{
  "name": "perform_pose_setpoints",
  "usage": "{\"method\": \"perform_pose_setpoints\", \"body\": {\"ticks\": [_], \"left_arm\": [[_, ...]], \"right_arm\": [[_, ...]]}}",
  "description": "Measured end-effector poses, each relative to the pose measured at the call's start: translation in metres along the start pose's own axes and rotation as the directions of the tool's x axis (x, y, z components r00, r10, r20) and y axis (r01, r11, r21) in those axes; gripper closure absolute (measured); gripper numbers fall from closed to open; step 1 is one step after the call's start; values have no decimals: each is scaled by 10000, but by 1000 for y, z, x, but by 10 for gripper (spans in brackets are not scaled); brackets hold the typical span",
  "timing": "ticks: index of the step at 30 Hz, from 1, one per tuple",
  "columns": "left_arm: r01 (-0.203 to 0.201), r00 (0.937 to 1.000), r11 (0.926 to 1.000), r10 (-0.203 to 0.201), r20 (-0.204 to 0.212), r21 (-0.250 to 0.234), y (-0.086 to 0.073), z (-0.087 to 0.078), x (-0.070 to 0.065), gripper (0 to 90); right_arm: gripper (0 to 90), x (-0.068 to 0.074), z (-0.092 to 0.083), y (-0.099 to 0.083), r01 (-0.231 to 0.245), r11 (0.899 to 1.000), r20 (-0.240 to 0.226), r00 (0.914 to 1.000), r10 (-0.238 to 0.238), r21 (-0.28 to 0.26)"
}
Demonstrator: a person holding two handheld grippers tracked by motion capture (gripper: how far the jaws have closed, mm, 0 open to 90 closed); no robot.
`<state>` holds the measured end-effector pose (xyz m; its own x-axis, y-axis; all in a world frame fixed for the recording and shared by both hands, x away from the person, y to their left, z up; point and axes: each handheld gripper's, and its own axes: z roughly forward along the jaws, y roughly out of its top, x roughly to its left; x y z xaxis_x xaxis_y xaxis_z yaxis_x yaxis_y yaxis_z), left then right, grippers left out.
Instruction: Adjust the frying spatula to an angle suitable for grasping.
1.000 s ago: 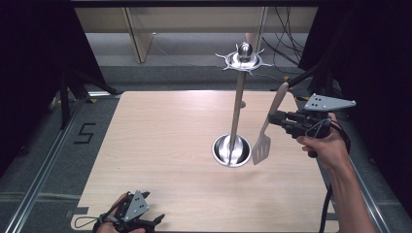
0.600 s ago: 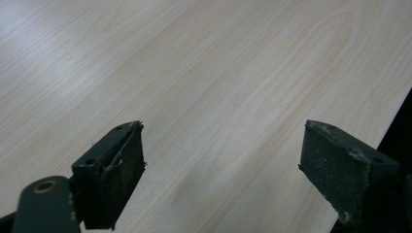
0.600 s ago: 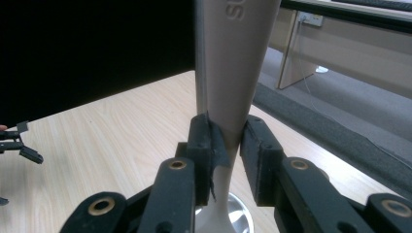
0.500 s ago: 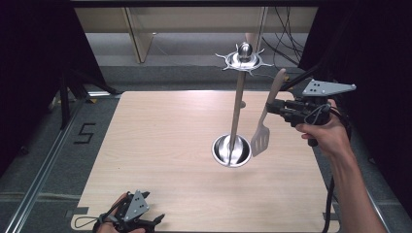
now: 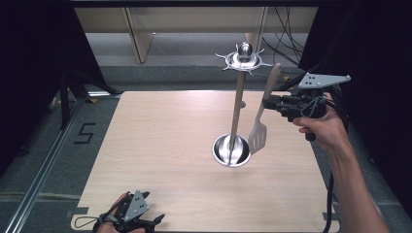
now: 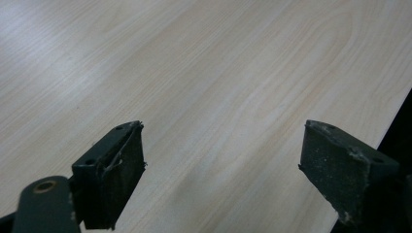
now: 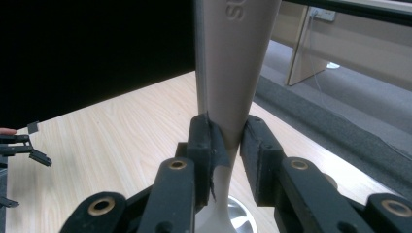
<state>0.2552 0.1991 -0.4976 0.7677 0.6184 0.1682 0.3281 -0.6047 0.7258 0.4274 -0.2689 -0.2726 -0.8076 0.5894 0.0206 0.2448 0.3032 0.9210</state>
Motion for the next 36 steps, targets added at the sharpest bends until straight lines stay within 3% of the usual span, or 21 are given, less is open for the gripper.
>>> {"method": "perform_pose_setpoints", "body": {"ticks": [4, 7, 12, 14, 17, 19, 21, 23, 26, 28, 31, 36], "left_arm": [[60, 10000, 9999, -60, -1, -102, 0, 1, 0, 153], [-6, 10000, 10000, 6, 2, -6, 0, 0, 0, 153], [-18, 10000, 10000, 18, -9, 1, 0, 0, 0, 153], [-50, 10000, 10000, 50, -23, 51, 0, 0, 0, 153], [-42, 10000, 10000, 42, -8, 7, 0, 0, 0, 153], [-15, 10000, 10000, 15, -8, -9, 0, 0, 0, 153], [16, 10000, 10000, -16, 1, -22, 0, 0, 0, 153], [-49, 10000, 10000, 49, 16, -17, 1, 0, 0, 153], [-21, 10000, 10000, 21, 7, 0, 0, -1, 0, 153], [65, 10000, 10000, -65, 39, -59, 0, 0, -1, 153], [57, 10000, 10000, -57, 50, -49, 0, 1, -1, 153], [-74, 10000, 9999, 74, 21, 69, 0, 0, -1, 153]], "right_arm": [[756, -2, 5, 1, 8, 10000, 19, 10000, -8, -77], [756, -4, 5, 3, -78, 9999, -313, 9995, 83, 143], [756, -5, 9, 5, -150, 9999, -158, 9998, 151, 79], [755, -6, 9, 7, -215, 9990, -362, 9991, 229, 383], [754, -7, 11, 7, -267, 9989, -467, 9985, 285, 386], [754, -8, 14, 7, -105, 9997, -417, 9991, 115, 241], [753, -8, 14, 8, -260, 9990, -469, 9985, 277, 371], [753, -10, 14, 9, -15, 9991, -466, 9989, 35, 429], [754, -9, 14, 10, -189, 9988, -543, 9983, 213, 460], [754, -10, 13, 12, -133, 9980, -710, 9973, 177, 613], [754, -10, 13, 14, -16, 9983, -593, 9982, 50, 579], [753, -10, 11, 21, 134, 9928, -679, 9977, -53, 1194]]}}
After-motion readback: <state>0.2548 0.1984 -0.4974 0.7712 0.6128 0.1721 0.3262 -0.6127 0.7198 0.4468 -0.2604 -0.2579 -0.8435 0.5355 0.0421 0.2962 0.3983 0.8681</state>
